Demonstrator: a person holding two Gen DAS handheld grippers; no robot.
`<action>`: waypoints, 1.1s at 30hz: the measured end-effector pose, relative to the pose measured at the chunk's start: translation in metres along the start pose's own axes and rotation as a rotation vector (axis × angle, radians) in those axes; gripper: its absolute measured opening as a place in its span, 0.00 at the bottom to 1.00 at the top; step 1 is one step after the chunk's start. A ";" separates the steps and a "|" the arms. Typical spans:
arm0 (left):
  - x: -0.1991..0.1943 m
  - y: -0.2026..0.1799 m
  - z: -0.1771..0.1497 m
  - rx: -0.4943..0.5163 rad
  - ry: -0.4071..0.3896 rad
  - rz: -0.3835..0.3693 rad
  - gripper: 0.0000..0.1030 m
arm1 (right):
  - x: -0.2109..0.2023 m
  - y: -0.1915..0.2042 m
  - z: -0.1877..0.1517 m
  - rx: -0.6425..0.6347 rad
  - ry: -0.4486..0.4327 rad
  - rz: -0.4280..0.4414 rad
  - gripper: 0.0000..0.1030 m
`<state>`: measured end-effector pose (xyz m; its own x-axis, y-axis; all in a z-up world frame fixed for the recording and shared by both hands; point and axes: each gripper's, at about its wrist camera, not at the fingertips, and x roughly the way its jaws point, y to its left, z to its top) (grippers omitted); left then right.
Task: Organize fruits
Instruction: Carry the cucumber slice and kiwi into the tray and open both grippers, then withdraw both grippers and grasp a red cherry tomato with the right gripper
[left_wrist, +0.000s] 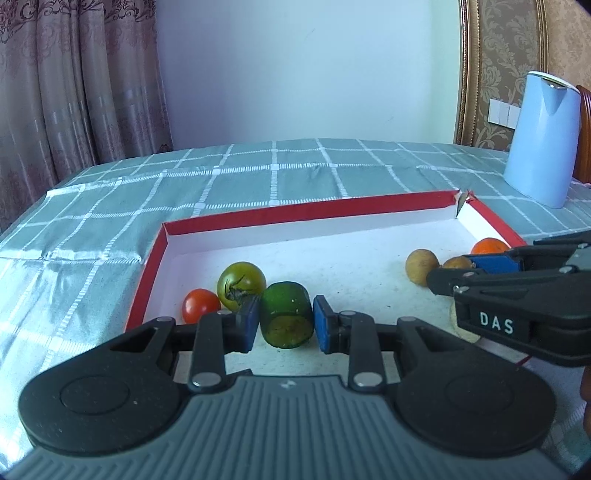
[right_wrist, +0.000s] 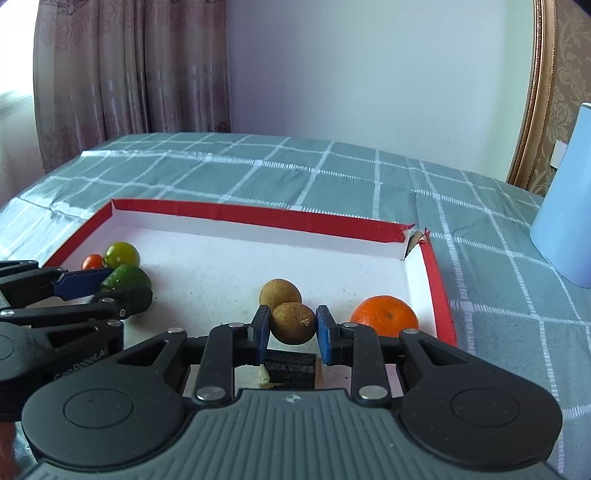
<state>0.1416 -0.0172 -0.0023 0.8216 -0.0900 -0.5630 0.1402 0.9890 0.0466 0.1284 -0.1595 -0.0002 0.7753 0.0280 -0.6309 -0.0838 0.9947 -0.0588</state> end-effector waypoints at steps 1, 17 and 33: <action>0.001 0.000 0.000 0.002 0.001 0.002 0.27 | 0.001 0.000 0.000 0.000 0.003 -0.002 0.25; 0.009 0.004 -0.002 -0.027 0.038 0.001 0.35 | 0.008 0.000 -0.002 0.035 0.002 0.006 0.26; 0.011 0.009 -0.003 -0.062 0.047 0.030 0.70 | 0.007 -0.002 -0.005 0.051 -0.017 -0.011 0.55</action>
<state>0.1504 -0.0090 -0.0108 0.7979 -0.0557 -0.6002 0.0801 0.9967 0.0139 0.1310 -0.1615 -0.0085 0.7864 0.0182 -0.6175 -0.0437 0.9987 -0.0262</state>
